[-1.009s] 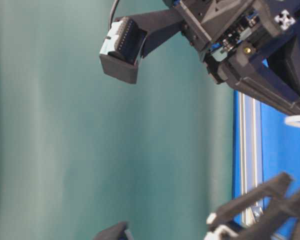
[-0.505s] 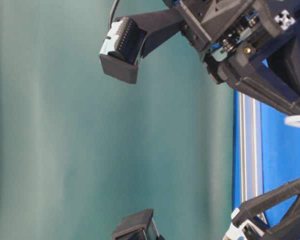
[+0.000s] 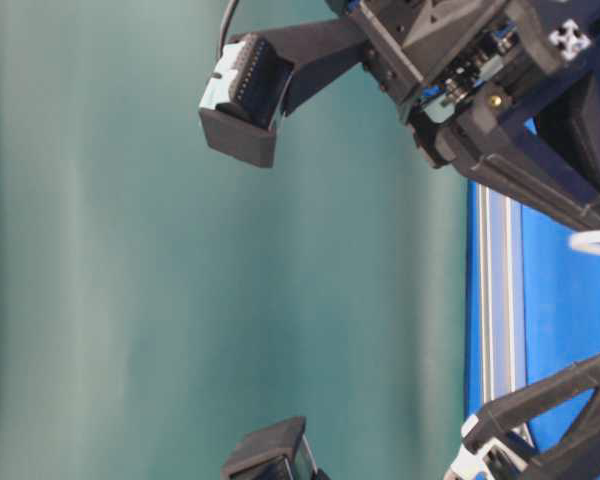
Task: Insert the wire through the string loop located in the center.
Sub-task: 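Grasp the USB plug with the left gripper on the far side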
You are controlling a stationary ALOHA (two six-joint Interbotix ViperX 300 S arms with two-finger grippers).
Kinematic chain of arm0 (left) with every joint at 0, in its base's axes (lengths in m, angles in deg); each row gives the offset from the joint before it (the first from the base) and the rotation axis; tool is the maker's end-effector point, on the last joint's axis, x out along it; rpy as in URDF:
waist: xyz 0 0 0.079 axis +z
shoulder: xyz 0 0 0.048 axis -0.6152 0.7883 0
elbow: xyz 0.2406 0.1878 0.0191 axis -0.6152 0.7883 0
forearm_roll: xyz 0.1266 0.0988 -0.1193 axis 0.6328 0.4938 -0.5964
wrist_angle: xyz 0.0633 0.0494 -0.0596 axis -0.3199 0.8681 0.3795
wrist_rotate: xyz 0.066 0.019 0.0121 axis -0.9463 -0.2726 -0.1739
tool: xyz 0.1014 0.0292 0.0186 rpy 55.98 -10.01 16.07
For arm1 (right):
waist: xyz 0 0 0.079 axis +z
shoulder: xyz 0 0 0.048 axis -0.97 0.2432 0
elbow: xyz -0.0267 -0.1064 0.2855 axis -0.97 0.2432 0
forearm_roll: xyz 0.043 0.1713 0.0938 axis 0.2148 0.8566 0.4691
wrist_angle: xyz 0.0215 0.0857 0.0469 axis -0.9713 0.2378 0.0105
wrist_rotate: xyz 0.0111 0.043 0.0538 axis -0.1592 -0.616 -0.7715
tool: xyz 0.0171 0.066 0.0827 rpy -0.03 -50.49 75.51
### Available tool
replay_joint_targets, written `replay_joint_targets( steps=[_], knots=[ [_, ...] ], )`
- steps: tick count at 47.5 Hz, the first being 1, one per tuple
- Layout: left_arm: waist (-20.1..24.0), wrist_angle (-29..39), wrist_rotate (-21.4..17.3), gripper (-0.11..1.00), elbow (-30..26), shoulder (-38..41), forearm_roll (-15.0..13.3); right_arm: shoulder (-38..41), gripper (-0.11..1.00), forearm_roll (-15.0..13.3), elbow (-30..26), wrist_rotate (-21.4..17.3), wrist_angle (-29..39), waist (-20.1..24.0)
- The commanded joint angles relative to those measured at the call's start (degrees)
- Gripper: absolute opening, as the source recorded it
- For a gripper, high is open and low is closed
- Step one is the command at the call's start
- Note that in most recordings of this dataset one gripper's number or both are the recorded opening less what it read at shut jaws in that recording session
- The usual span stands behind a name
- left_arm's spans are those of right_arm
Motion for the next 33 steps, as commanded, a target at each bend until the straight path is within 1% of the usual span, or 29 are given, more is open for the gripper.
replay_joint_targets(
  steps=[1,6,7,9,13,18,21,22,33],
  knots=[
    [0.1,-1.0,0.1,0.92,-1.1,-0.6,0.2,-0.9,-0.02,0.0,-0.8,0.0,-0.3,0.1],
    [0.1,-1.1,0.4,0.90,-1.3,-0.6,0.2,-0.9,-0.02,0.0,-0.9,0.0,-0.3,0.1],
    [0.1,-1.1,0.4,0.88,-1.3,-0.5,0.2,-0.9,-0.02,0.0,-0.8,0.0,-0.3,0.1],
    [0.1,-1.1,0.4,0.81,-1.3,-0.5,0.2,-0.9,-0.02,0.0,-0.9,0.0,-0.3,0.1],
    [0.1,-1.1,0.4,0.59,-1.1,-0.6,0.2,-0.9,-0.02,0.0,-0.8,0.0,-0.3,0.1],
    [0.1,-1.1,0.3,0.26,-1.1,-0.6,0.2,-0.9,-0.02,0.0,-0.8,0.0,-0.3,0.1],
    [0.1,-1.1,0.3,0.11,-1.1,-0.6,0.2,-0.9,-0.02,-0.1,-0.8,0.0,-0.3,0.1],
    [0.1,-1.1,0.3,0.08,-1.1,-0.6,0.2,-0.9,-0.02,-0.1,-0.8,0.0,-0.3,0.1],
    [0.1,-1.1,0.3,0.09,-1.2,-0.6,0.2,-0.9,-0.02,0.0,-0.8,0.0,-0.3,0.1]
  ],
)
